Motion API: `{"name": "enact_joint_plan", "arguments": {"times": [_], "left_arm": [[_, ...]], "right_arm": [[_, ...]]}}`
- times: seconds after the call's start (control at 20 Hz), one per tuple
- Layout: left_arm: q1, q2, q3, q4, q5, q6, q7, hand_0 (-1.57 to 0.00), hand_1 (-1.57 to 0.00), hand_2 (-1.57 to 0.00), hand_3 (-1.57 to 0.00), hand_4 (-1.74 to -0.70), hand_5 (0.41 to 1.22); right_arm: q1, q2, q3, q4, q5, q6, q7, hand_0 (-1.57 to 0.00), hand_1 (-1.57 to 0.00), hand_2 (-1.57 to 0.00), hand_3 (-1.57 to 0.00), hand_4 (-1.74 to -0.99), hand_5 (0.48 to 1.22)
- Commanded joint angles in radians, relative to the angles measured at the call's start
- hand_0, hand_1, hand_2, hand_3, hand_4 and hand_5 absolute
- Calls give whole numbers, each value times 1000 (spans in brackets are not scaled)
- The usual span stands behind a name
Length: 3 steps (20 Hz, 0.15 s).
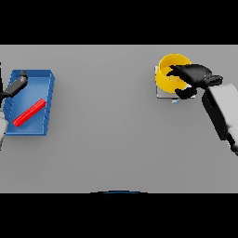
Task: Pick up the red beaker and tilt it to pour out 1 green nut into yellow bowl. Pick up the yellow bowl and place it on the metallic measuring scale.
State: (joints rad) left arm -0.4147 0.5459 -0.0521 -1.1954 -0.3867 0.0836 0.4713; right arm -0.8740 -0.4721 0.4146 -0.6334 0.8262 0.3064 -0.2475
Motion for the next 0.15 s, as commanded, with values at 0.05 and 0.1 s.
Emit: {"name": "enact_joint_plan", "arguments": {"times": [0.05, 0.1], "left_arm": [[-12, -1, 4, 7, 5, -2, 1, 1, 1, 1, 1, -722, 665], [-10, 3, 5, 7, 7, -3, -15, 1, 1, 1, 1, -726, 665]], "right_arm": [[-4, 4, -2, 9, 0, 10, 20, -27, -24, -32, -169, -1491, 752], [-4, 10, -3, 11, -3, 14, 27, -21, -19, -25, -146, -1478, 738]]}}
